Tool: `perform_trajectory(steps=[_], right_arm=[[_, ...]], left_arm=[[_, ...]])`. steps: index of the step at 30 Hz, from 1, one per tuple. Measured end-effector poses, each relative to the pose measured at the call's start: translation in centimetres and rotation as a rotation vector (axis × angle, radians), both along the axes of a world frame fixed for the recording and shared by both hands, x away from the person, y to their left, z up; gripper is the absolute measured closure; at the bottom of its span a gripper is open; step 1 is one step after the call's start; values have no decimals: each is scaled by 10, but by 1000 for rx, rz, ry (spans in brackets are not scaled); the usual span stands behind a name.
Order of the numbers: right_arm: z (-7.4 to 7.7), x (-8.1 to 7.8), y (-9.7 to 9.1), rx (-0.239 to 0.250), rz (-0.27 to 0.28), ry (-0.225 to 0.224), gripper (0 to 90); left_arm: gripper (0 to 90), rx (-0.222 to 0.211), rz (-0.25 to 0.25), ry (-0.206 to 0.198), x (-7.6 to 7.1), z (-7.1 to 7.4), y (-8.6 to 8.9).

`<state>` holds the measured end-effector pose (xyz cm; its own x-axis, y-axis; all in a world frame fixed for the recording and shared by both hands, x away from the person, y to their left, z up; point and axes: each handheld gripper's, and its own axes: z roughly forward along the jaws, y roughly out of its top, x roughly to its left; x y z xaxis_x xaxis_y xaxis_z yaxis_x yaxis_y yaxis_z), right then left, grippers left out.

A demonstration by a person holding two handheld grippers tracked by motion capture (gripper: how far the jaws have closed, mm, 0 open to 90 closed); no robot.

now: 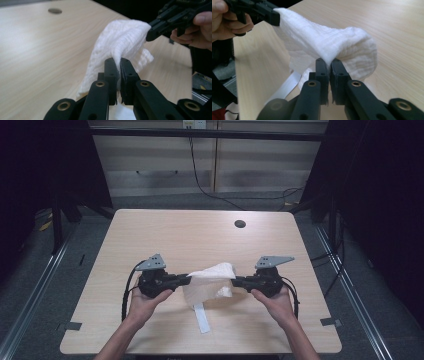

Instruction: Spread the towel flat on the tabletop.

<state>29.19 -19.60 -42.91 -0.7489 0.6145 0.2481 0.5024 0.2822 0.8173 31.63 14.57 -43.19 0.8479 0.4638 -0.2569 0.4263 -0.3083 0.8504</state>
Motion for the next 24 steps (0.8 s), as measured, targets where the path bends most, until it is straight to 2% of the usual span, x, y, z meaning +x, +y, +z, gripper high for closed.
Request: perform_trajectory(steps=[2, 3, 4, 5, 7, 8, 11, 12, 13, 14, 16, 18, 20, 21, 22, 23, 24], right_arm=[[-11, 11, 0, -5, -18, 24, 785], [-18, 17, -1, 7, -31, 20, 756], [-18, 17, -1, 7, -31, 20, 756], [-20, 18, -1, 9, -31, 8, 719], [-22, 21, -2, -17, -73, -10, 619], [-22, 21, -2, -17, -73, -10, 619], [-29, 23, -6, -15, -142, -26, 576], [-33, 25, -9, 1, -139, -11, 559], [-36, 26, -10, -1, -141, 4, 543], [-39, 27, -11, -15, -145, 1, 533], [-44, 30, -12, -18, -124, 18, 530], [-52, 35, -11, -61, -156, 33, 526], [-59, 40, -11, -69, -164, 52, 526], [-62, 41, -11, -75, -177, 52, 551], [-65, 42, -11, -86, -170, 63, 621], [-68, 42, -10, -103, -175, 63, 774], [-68, 42, -10, -103, -175, 63, 774]], left_arm=[[854, 19, 24, 14, 5, -9, 2], [854, 26, 29, 22, 7, -12, 4], [854, 22, 39, 29, 8, -14, 7], [854, 15, 49, 36, 10, -16, 9], [854, 18, 67, 42, 13, -18, 14], [854, 19, 76, 49, 15, -19, 17], [854, 24, 105, 67, 20, -25, 23], [854, 21, 113, 74, 22, -27, 26], [854, 18, 121, 77, 23, -29, 28], [854, 23, 126, 79, 24, -31, 29], [854, 35, 132, 92, 28, -36, 30], [853, 56, 133, 106, 31, -43, 30], [854, 68, 142, 116, 34, -48, 31], [853, 77, 150, 115, 35, -50, 31], [853, 85, 148, 116, 35, -51, 32], [853, 89, 151, 119, 37, -53, 34], [853, 89, 158, 124, 38, -55, 35]])
